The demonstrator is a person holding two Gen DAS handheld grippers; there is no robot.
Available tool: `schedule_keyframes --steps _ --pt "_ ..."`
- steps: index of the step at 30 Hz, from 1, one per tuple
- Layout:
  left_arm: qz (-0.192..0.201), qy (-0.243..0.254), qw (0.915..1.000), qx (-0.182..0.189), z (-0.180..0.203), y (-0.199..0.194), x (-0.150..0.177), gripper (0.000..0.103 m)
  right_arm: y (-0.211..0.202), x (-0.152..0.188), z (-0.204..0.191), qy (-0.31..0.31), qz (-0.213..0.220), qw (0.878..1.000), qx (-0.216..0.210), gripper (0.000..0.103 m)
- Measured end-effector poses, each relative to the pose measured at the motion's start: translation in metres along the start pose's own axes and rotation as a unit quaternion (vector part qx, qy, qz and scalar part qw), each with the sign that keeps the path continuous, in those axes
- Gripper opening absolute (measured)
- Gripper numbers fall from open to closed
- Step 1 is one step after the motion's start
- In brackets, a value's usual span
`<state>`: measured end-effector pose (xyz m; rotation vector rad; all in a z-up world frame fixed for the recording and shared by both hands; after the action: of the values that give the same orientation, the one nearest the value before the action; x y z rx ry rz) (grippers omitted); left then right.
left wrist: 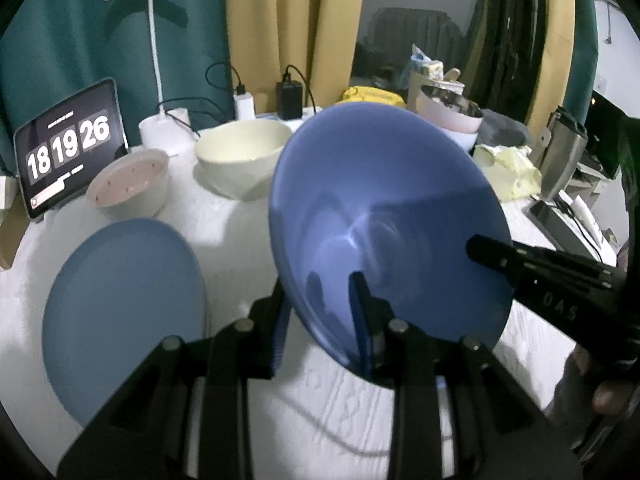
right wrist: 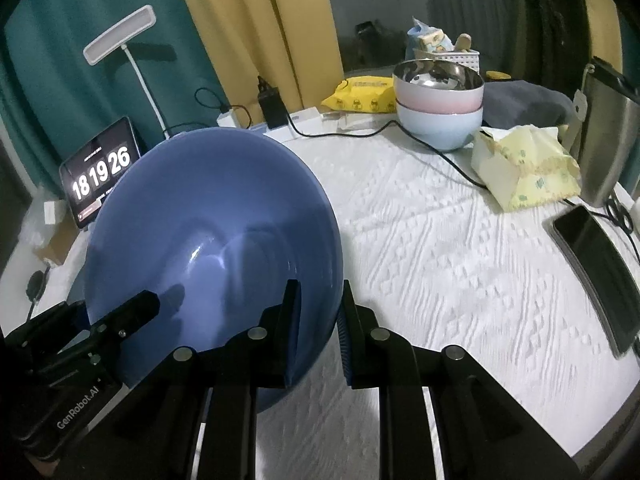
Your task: Organize plates and bowls
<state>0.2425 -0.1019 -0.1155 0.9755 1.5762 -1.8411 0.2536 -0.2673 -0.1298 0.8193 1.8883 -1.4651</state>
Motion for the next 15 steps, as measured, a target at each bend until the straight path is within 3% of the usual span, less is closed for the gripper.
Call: schedule_keyframes --steps 15 --pt "-0.02 0.01 0.9997 -0.002 0.002 -0.011 0.02 0.031 -0.012 0.016 -0.001 0.021 -0.015 1.0 0.005 0.018"
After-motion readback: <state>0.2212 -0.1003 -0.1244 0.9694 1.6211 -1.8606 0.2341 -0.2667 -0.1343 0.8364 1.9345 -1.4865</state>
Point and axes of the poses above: each gripper's, at about its wrist camera, not at the fingertips, and y roughly the way its jaws point, z to its right, x to its underside, the point moved 3 cm from there along y, roughly the way its jaws point, and after that the axes turned 7 degrees about z, right-handed, at the moved point
